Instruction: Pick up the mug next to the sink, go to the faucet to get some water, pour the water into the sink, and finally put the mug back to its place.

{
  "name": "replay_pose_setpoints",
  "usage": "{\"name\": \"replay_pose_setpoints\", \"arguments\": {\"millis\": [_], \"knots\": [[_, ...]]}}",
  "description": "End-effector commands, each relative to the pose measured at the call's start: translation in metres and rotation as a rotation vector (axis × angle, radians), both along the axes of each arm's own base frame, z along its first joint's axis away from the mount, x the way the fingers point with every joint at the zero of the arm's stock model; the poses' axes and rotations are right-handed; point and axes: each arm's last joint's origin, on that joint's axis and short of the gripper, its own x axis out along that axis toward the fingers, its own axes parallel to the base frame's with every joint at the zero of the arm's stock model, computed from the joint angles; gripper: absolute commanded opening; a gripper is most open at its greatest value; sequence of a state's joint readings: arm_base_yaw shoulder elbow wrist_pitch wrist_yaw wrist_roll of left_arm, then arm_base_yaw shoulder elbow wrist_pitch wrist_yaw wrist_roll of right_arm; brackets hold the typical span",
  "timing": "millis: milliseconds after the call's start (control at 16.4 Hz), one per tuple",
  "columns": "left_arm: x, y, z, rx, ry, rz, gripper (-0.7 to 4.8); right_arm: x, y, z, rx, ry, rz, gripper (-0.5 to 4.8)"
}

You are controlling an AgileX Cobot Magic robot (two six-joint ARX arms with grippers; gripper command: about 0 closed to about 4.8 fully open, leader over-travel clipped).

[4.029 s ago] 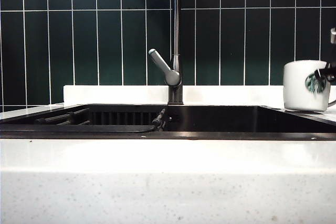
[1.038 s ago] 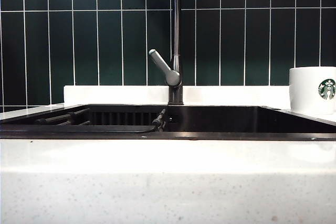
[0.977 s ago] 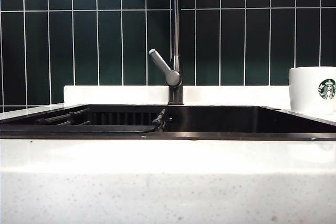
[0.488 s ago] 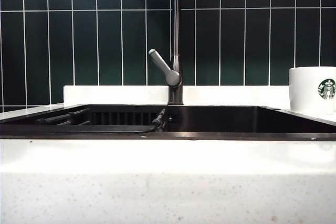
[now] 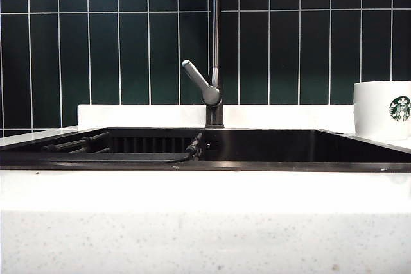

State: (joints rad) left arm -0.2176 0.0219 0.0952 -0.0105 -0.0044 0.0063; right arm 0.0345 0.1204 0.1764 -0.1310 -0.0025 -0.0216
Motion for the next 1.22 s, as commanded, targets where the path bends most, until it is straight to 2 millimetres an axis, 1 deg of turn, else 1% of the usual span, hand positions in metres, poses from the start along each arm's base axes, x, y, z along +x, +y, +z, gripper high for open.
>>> {"name": "replay_pose_setpoints", "arguments": {"millis": [61, 183, 305, 488, 794, 1221], "knots": [[0.005, 0.0, -0.018, 0.006, 0.025, 0.022, -0.06, 0.005, -0.001, -0.013, -0.004, -0.044, -0.033, -0.05], [0.006, -0.001, -0.025, 0.017, 0.039, 0.022, -0.06, 0.008, 0.0, -0.03, -0.013, -0.029, -0.019, -0.05], [0.006, -0.001, -0.025, 0.015, 0.033, 0.022, -0.06, 0.009, 0.0, -0.041, -0.022, -0.021, -0.02, -0.05], [0.006, 0.0, -0.023, 0.01, 0.014, 0.03, -0.06, 0.009, 0.0, -0.041, -0.035, -0.026, -0.02, -0.05], [0.006, -0.001, -0.028, 0.023, 0.068, 0.022, -0.05, 0.009, 0.0, -0.042, -0.036, -0.018, -0.021, -0.05], [0.006, -0.001, -0.028, 0.023, 0.068, 0.021, -0.05, 0.009, 0.0, -0.042, -0.036, -0.018, -0.021, -0.05]]}}
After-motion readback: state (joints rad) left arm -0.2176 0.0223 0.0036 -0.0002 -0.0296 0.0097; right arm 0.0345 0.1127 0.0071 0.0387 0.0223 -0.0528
